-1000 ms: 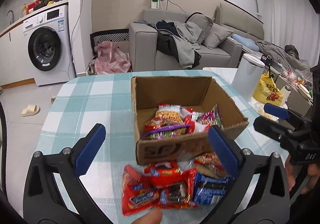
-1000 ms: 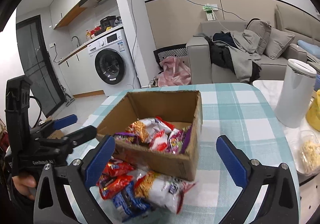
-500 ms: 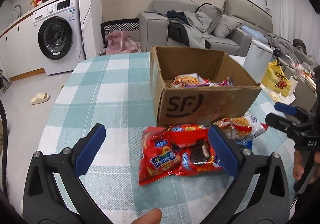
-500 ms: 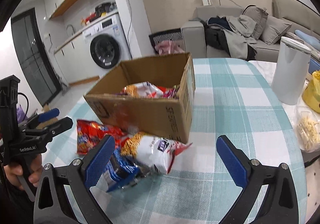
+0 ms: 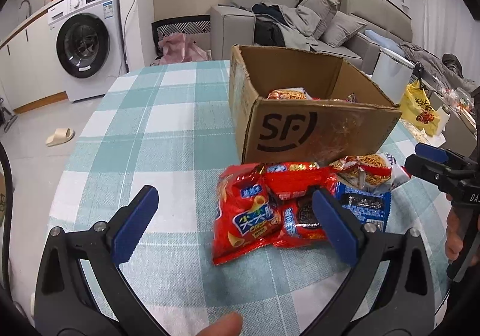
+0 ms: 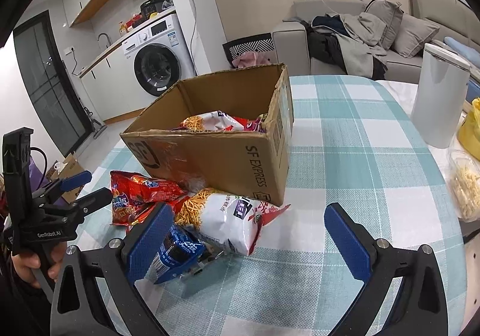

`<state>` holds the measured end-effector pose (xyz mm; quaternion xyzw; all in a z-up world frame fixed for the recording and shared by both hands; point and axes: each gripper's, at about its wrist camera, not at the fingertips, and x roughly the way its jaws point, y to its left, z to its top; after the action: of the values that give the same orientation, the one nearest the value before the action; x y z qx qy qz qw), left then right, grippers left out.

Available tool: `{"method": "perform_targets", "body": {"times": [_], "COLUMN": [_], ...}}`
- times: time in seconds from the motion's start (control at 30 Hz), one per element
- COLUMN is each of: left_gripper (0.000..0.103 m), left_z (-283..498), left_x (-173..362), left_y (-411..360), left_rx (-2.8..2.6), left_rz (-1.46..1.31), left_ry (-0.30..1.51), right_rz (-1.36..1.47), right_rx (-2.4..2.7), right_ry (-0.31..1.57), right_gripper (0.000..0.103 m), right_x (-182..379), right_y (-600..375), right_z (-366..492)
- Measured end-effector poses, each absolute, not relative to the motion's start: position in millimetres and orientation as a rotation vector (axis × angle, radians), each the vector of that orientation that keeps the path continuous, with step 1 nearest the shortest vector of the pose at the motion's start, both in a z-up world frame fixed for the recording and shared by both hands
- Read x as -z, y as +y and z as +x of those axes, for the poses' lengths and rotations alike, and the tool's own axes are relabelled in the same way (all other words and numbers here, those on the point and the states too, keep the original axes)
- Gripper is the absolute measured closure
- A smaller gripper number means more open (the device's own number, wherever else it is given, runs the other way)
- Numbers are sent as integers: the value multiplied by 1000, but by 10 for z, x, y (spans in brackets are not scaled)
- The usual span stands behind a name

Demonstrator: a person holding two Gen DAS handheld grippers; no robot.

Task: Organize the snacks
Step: 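Withdraw both open tools back toward the remaining red snack bags, then move the right tool to the white noodle bag while the left tool approaches a red chip bag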

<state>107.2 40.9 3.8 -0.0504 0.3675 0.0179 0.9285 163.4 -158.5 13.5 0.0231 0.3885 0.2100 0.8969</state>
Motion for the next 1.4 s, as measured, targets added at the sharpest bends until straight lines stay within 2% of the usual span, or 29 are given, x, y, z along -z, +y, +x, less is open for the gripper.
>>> {"method": "perform_targets", "body": {"times": [0.57, 0.7, 1.4], "left_gripper": [1, 1, 1], "left_z": [964, 973, 1008], "left_x": [226, 243, 284], "left_y": [582, 586, 549], "left_rx": [-63, -61, -46], "left_rz": [-135, -140, -134], "left_ry": [796, 799, 800], "right_rz": [124, 121, 193], "right_rx": [-492, -494, -523], "right_ry": [882, 897, 910], "right_gripper": [1, 9, 26], "right_x": [119, 176, 287], "right_y": [-1500, -1477, -1413], "right_z": [1679, 1706, 1737]}}
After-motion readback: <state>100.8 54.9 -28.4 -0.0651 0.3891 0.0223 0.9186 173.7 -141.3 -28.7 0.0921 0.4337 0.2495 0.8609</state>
